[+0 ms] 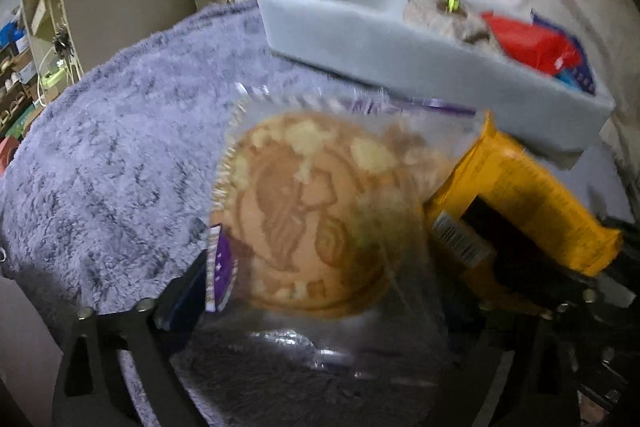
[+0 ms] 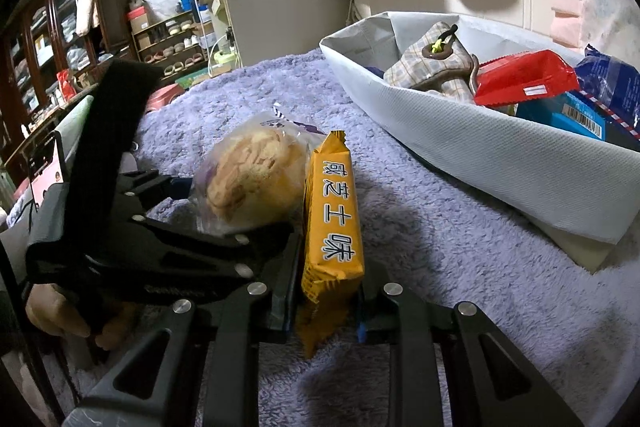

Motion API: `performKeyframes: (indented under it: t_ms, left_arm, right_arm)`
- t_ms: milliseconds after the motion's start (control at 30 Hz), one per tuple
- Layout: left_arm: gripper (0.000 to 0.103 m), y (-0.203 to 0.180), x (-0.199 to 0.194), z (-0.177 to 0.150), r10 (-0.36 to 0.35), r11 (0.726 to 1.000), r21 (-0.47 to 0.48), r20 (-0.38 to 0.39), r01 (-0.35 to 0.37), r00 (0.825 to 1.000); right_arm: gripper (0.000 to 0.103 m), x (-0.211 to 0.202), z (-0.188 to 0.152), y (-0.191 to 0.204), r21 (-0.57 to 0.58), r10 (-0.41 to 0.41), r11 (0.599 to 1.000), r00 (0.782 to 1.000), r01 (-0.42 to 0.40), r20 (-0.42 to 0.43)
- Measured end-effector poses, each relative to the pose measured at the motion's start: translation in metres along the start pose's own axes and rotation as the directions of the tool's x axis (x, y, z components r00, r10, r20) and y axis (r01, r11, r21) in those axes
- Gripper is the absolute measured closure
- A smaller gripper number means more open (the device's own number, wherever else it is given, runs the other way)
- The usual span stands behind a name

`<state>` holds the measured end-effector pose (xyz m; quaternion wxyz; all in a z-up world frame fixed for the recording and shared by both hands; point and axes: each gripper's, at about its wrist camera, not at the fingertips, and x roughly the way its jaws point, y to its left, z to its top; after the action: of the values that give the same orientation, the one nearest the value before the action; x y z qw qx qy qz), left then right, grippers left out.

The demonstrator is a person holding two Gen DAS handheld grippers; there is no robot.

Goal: Organize objects
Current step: 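Hold the yellow package in the right tool beside the bun in the left tool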

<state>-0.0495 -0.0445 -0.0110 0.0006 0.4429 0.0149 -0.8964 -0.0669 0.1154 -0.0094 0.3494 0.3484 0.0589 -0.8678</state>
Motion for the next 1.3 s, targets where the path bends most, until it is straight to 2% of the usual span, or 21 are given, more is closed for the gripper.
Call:
performKeyframes:
  t_ms: [300,400,533,667,1300]
  left_arm:
    - [0.000,0.001,0.000,-0.002,0.003,1.000,0.020,-0.016,-0.002,1.000]
    - [0.000,-0.006,0.002,0.000,0.049,0.997,0.055,-0.013,-0.048,0.999]
    - [0.000,0.007,0.005,0.002,-0.015,1.000,0.011,-0.021,0.015,1.000]
    - [0.000,0.003,0.005,0.002,0.008,1.000,0.029,-0.021,-0.007,1.000]
    - [0.000,0.004,0.008,0.002,0.000,1.000,0.022,-0.022,0.001,1.000]
  right_arm:
    - [0.081,0.002,0.002,0.000,0.005,0.005,1.000,1.000,-0.005,-0.001]
    - [0.081,0.001,0.001,0.000,0.007,0.006,1.000,1.000,-0.006,-0.002]
    - [0.081,0.000,0.000,0.000,0.011,0.008,1.000,1.000,-0.008,-0.003]
    - [0.081,-0.001,0.000,0.000,0.012,0.007,1.000,1.000,-0.007,-0.004]
    - [0.081,-0.002,-0.002,-0.001,0.016,0.013,1.000,1.000,-0.012,-0.016]
